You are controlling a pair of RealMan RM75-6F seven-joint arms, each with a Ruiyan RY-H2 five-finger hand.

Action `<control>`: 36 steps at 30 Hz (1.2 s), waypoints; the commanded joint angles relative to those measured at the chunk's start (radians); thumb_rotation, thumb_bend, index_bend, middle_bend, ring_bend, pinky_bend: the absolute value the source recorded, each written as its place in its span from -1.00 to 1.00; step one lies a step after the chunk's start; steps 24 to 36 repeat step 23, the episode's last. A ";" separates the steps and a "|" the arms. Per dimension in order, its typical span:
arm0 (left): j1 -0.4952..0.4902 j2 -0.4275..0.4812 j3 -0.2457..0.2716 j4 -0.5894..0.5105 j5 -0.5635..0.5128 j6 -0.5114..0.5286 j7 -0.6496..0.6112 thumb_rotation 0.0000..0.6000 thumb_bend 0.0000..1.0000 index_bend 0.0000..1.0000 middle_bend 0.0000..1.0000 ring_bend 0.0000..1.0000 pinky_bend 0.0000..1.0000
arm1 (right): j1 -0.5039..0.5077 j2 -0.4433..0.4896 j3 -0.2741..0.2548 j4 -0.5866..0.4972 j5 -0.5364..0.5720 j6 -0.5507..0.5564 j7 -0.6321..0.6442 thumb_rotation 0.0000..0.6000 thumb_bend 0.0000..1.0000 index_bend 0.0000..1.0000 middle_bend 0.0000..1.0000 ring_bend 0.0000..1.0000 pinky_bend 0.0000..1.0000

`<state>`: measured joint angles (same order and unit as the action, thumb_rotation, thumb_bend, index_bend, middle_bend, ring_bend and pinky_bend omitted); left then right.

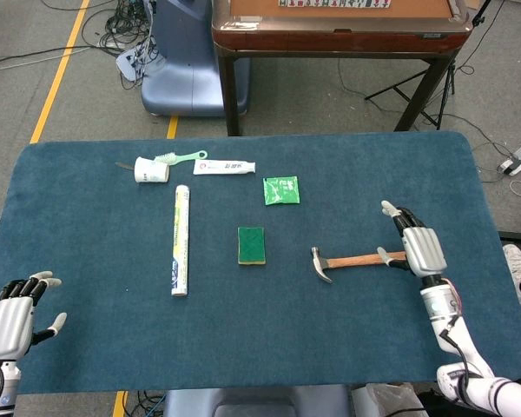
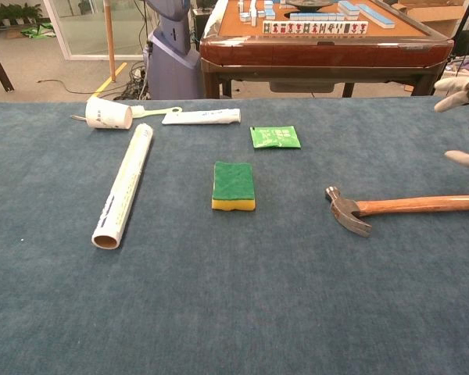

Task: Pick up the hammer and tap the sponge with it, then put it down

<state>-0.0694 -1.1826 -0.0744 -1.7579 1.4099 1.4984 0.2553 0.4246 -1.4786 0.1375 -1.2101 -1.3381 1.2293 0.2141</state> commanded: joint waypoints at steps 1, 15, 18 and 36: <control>-0.004 -0.004 -0.003 0.002 0.004 0.001 0.002 1.00 -0.59 -0.35 -0.49 -0.47 -0.65 | -0.084 0.129 0.012 -0.184 0.056 0.077 -0.127 1.00 -0.33 -0.99 -0.48 -0.72 -0.42; -0.017 -0.022 -0.002 0.005 0.019 0.003 0.021 1.00 -0.59 -0.35 -0.49 -0.47 -0.65 | -0.235 0.281 -0.026 -0.428 0.031 0.238 -0.237 1.00 -0.33 -0.70 -0.38 -0.65 -0.42; -0.018 -0.026 -0.002 0.011 0.014 0.001 0.017 1.00 -0.59 -0.35 -0.49 -0.47 -0.65 | -0.247 0.281 -0.032 -0.435 0.019 0.246 -0.238 1.00 -0.33 -0.70 -0.37 -0.65 -0.42; -0.019 -0.028 -0.003 0.017 0.015 0.003 0.011 1.00 -0.59 -0.35 -0.49 -0.47 -0.65 | -0.258 0.275 -0.032 -0.438 0.005 0.251 -0.244 1.00 -0.33 -0.68 -0.35 -0.63 -0.42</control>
